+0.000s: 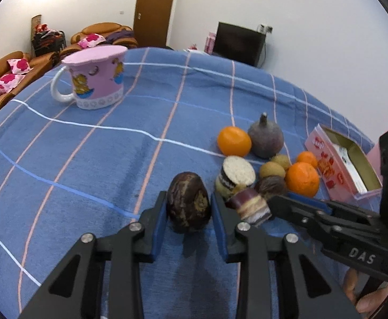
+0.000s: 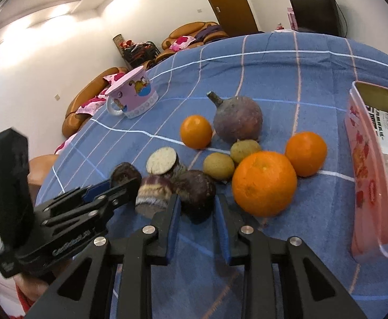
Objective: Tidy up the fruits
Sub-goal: 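Grasp a dark mangosteen with the left tool while the right tool grasps another mangosteen, then carry the mangosteen into the pink tin and open the left tool while the right tool carries its mangosteen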
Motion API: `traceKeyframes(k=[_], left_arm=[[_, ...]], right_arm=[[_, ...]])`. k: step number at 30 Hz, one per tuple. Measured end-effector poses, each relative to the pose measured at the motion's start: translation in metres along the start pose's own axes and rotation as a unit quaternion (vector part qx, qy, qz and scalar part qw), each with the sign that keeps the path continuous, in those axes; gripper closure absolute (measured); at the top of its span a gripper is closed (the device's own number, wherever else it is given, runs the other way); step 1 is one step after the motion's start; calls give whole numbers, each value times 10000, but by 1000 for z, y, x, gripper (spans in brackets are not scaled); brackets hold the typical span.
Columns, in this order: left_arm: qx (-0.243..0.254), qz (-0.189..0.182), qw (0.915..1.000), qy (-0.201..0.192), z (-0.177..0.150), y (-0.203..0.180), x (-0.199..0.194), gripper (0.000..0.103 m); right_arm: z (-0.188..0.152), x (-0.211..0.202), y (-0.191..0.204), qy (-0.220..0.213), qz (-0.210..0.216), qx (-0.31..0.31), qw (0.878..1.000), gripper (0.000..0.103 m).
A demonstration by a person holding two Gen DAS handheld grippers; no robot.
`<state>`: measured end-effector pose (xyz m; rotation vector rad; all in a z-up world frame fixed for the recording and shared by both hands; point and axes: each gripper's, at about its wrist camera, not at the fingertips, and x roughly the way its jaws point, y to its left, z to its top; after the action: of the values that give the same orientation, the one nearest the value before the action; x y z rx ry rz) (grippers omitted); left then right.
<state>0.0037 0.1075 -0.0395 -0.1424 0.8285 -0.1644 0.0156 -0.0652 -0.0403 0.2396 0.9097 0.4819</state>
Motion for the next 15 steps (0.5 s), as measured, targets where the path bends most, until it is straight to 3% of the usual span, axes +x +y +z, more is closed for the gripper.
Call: traceKeyframes(k=[10, 14, 15], left_arm=[[-199, 159, 9996, -141, 3, 10, -3, 69], [-225, 158, 9995, -133, 2, 11, -2, 69], [-233, 139, 9995, -147, 2, 11, -2, 69]], right_arm=[[5, 10, 2, 73, 142, 153, 9998, 69], [5, 10, -4, 22, 321, 362, 9988, 69], [5, 10, -3, 18, 283, 319, 9991, 73]])
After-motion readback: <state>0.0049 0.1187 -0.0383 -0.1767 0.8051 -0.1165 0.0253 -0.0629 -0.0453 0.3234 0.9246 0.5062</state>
